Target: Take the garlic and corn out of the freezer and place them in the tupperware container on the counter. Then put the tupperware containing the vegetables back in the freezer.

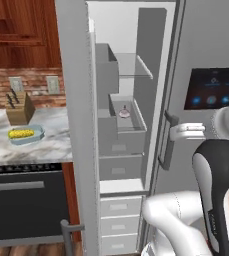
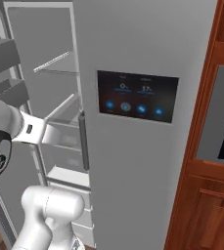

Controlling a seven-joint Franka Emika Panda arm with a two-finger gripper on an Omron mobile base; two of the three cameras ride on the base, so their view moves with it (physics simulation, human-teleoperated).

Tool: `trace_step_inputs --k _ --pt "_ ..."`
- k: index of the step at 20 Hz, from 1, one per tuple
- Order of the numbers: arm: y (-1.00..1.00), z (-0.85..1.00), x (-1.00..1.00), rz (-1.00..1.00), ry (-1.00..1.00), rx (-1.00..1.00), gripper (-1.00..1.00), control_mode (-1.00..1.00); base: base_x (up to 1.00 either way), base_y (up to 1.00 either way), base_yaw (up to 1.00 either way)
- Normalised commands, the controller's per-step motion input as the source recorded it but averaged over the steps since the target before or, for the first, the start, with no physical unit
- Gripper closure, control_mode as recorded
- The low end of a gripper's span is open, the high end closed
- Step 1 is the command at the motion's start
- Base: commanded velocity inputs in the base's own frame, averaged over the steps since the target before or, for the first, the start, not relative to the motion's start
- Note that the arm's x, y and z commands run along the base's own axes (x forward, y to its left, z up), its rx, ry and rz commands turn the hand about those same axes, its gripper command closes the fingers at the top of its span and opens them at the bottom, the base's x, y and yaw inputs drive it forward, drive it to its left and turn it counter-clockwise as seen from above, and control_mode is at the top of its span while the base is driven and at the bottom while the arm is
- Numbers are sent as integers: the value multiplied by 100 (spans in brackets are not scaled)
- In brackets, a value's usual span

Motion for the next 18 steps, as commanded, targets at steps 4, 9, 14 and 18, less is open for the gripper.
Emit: trace_step_inputs --k 4,9,14,18 --pt "0 0 0 0 0 0 -100 100 6 20 -11" --pt "0 0 0 0 0 0 -100 100 20 0 -8" --pt "0 0 0 0 0 0 -100 100 3 0 0" --pt "15 -24 12 8 0 0 -100 -100 0 0 0"
